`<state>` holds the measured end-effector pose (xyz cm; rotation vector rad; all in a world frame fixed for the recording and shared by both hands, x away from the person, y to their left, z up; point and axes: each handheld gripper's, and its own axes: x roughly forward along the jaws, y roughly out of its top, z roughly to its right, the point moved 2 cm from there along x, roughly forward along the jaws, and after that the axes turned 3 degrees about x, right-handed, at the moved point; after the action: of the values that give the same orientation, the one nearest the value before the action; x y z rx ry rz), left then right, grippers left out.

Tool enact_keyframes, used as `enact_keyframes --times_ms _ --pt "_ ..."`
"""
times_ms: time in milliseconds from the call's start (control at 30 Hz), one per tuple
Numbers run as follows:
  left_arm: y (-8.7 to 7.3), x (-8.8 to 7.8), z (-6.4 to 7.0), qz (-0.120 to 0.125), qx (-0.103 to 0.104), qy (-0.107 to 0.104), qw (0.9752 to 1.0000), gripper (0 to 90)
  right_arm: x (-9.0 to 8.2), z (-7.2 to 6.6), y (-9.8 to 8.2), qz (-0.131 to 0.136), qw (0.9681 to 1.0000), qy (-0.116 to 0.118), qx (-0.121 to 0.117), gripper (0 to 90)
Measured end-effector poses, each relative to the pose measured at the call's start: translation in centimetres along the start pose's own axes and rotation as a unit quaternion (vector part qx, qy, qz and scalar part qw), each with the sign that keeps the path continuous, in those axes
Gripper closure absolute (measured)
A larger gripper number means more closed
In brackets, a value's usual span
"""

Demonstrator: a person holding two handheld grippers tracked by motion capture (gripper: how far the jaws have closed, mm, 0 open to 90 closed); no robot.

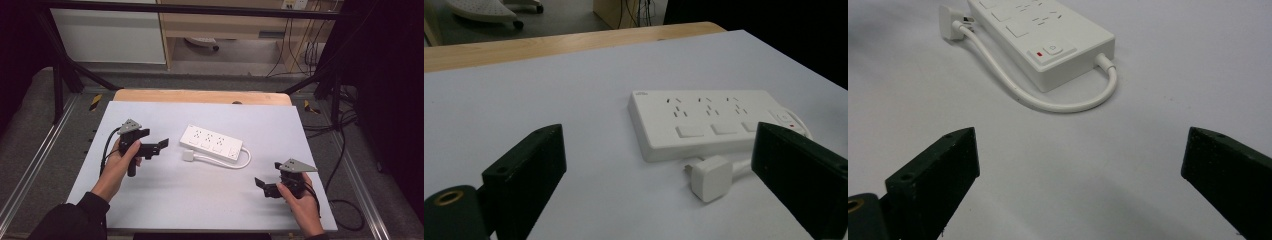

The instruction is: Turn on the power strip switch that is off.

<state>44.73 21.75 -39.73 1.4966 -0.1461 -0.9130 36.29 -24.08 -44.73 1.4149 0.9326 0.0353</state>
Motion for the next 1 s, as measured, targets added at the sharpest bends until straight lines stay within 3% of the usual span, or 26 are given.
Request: enact_keyframes --times_ms 533,1000 --pt "-1.1 -2.3 0.1 0.006 0.008 -0.001 1.0000 7.4 0.0 0.0 0.0 -0.001 1.0000 0.000 0.003 2.5" --pt "-3.3 -5.2 0.3 0.003 0.016 0.002 0.9999 7.4 0.1 0.1 0.0 -0.001 1.0000 -0.001 0.002 2.5"
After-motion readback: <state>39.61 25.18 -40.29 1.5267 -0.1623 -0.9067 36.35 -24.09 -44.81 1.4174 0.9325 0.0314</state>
